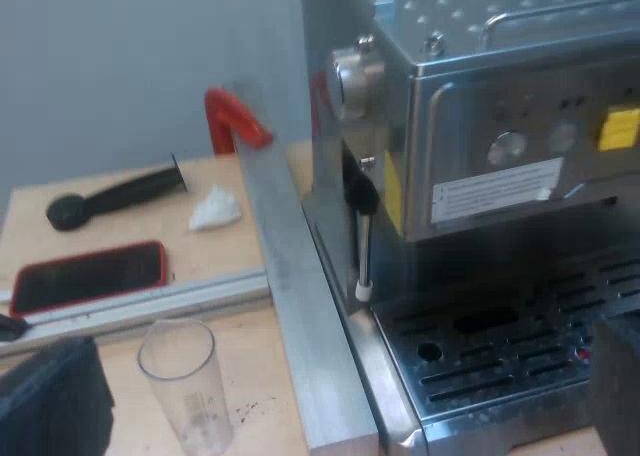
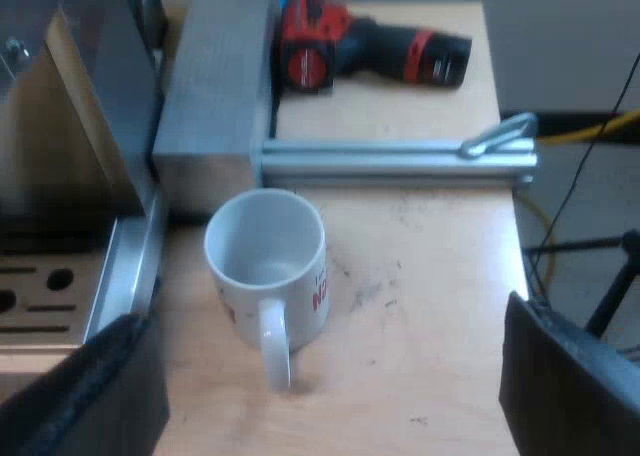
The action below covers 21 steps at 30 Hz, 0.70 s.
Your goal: Grind coffee beans and then tamp
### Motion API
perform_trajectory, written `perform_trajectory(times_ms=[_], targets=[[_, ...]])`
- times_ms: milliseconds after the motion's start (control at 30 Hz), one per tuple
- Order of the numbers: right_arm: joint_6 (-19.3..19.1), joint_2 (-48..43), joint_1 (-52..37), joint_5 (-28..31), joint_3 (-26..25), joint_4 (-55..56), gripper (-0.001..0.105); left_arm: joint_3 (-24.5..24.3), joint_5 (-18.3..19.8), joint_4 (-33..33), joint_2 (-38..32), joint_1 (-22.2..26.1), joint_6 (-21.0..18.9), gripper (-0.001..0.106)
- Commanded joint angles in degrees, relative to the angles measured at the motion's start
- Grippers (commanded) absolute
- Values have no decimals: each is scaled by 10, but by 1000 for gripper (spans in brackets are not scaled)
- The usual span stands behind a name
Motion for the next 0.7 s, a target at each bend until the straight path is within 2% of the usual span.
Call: perform_trajectory(times_ms=[33,233,400,567,700], targets=[[-7,-30,-1,-4,-4,-1,71,-3,0,12,-29,0,1,105],[-7,-98,-1,-24,1,-1,71,-3,0,45,-89,0,1,105],[17,-178,-1,-28,36,26,71,-3,0,83,-136,0,5,105],[19,-260,-1,-28,75,33,71,-3,0,117,-171,0,5,105],[15,-255,1,-30,73,66,71,-3,0,171,-222,0,5,105]])
